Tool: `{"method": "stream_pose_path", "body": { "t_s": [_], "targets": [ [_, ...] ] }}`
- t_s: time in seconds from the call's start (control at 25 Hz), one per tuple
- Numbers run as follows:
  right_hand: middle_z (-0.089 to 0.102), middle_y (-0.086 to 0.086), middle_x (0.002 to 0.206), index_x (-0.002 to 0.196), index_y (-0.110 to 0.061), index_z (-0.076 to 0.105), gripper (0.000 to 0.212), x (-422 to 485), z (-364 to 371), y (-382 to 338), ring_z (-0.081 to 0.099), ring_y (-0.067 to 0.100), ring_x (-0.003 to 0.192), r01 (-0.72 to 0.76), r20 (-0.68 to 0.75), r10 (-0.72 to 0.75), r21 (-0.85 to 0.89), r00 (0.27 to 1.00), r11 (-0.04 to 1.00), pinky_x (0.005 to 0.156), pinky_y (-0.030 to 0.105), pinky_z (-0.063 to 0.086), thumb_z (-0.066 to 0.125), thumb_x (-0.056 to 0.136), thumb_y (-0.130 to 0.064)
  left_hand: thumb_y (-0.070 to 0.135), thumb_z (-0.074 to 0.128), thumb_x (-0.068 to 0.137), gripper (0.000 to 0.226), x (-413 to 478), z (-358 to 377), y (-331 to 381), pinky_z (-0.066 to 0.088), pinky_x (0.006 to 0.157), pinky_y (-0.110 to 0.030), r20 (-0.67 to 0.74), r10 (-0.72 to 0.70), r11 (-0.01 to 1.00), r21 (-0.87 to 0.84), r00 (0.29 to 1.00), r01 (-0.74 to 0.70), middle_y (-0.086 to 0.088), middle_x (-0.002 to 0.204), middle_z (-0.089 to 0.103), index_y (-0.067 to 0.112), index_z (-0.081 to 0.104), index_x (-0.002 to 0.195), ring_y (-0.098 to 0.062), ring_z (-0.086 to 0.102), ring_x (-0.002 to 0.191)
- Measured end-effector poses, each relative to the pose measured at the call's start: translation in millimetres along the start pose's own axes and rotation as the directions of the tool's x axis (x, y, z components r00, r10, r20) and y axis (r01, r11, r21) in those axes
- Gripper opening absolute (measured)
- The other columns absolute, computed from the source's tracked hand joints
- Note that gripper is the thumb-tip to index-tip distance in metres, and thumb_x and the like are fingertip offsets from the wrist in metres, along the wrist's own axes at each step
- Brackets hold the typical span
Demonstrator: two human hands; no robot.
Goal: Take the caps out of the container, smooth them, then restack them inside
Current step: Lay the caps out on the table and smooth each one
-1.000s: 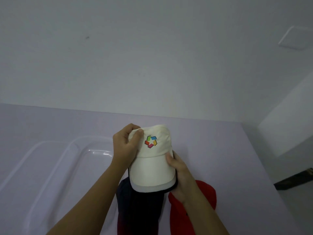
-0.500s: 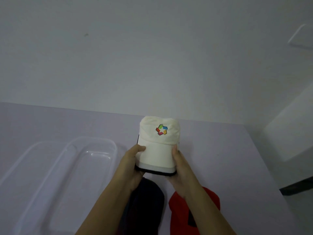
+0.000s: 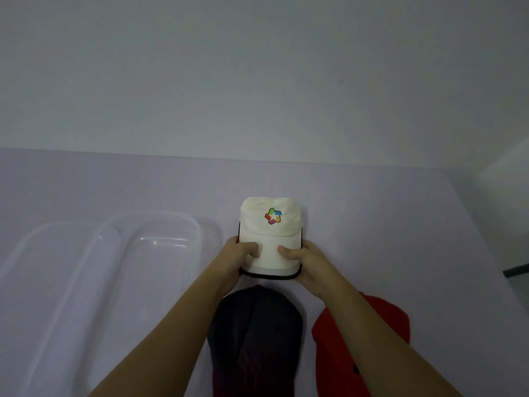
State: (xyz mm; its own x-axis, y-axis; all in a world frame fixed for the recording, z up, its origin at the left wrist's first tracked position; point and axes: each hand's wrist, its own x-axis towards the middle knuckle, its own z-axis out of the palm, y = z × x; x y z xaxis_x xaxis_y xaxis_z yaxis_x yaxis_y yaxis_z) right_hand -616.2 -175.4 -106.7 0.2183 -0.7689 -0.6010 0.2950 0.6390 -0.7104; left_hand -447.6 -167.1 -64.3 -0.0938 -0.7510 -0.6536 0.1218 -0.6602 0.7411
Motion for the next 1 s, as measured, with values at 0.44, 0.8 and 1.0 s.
{"method": "stream_pose_path", "body": {
  "t_s": [0.44,0.8,1.0],
  "targets": [
    [0.024,-0.001,0.14,0.142,-0.022,0.029,0.068,4,-7,-18,0.052,0.019,0.106,0.19,-0.124,-0.404,-0.735,0.906,0.651,0.078,0.017,0.047,0.065,0.084,-0.015,0.015,0.048,0.091,0.038,28,-4,9,0.035,0.085,-0.024,-0.356,0.495,0.821,0.49,0.793,-0.293,-0.002,0.129,0.047,0.015,0.049,0.129,-0.015,0.049,0.105],
    [0.053,0.001,0.113,0.116,-0.014,0.049,0.029,26,7,-46,0.057,0.016,0.095,0.31,0.055,-0.464,-0.812,0.884,0.495,0.074,0.017,0.047,0.06,0.089,-0.017,0.021,0.05,0.094,0.011,61,-22,35,0.054,0.08,-0.036,0.171,0.502,0.511,0.733,0.848,-0.45,-0.004,0.105,0.058,0.019,0.053,0.104,-0.022,0.059,0.086],
    [0.053,0.005,0.095,0.102,-0.013,0.053,0.021,29,3,-57,0.05,0.016,0.081,0.282,0.128,-0.473,-0.92,0.872,0.271,0.061,0.014,0.035,0.057,0.09,-0.03,0.028,0.044,0.096,0.023,64,-29,37,0.035,0.066,-0.014,0.225,0.521,0.352,0.822,0.823,-0.448,0.001,0.095,0.05,0.013,0.053,0.112,-0.011,0.047,0.08]
  ]
}}
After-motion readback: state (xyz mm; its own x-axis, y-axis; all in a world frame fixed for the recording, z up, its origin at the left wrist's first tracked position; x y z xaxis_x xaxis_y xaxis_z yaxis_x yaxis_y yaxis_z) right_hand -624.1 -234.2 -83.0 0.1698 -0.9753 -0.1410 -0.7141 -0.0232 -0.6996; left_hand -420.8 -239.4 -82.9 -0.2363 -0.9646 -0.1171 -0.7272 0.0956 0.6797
